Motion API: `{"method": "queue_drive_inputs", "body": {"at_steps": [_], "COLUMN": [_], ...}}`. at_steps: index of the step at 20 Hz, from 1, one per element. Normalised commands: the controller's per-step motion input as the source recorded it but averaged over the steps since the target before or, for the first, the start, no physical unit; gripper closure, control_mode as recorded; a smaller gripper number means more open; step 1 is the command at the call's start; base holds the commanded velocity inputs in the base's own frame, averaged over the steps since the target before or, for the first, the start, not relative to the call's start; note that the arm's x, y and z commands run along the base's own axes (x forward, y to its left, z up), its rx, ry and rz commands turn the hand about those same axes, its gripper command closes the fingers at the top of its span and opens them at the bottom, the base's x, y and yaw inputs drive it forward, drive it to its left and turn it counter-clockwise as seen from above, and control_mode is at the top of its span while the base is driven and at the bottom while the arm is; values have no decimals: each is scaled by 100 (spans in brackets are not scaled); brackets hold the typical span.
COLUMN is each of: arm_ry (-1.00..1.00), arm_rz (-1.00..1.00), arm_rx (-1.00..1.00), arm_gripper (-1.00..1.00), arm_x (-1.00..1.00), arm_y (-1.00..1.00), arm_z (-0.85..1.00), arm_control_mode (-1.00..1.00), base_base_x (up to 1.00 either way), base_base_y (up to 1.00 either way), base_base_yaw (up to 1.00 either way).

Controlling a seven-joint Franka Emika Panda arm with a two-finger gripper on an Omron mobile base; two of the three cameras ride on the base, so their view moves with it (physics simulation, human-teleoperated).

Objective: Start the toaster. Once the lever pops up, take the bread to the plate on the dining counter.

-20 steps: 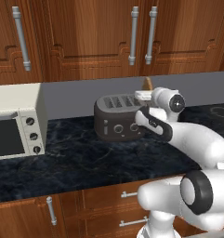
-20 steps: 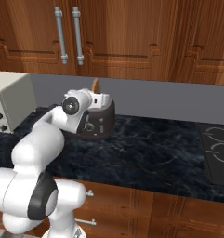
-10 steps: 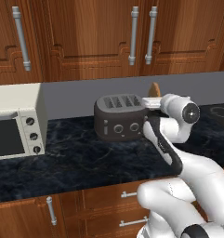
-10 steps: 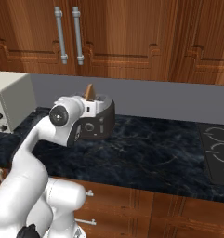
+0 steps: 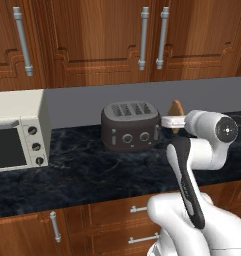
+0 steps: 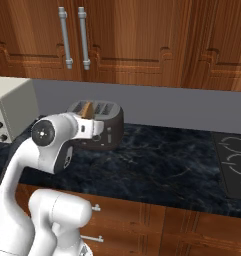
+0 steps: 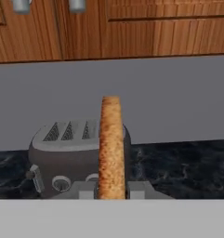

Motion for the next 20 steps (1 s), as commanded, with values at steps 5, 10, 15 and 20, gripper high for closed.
{"method": "queue_drive_inputs", "body": {"at_steps": [5,10,15,20], "arm_ry": [27,27,19,5], "arm_rz": [0,0,0,1], "arm_rx": [0,0,0,0], "arm_gripper": [100,100,100,100], "arm_x": [-66,-55,-47,-43], "arm_y": [0,0,4,9], "arm_z": [28,22,7,0], "arm_control_mode": [-100,-100,-100,-100], "base_base_x": [0,0,0,0], "base_base_y": [0,0,0,0], "base_base_yaw": [0,0,0,0]}}
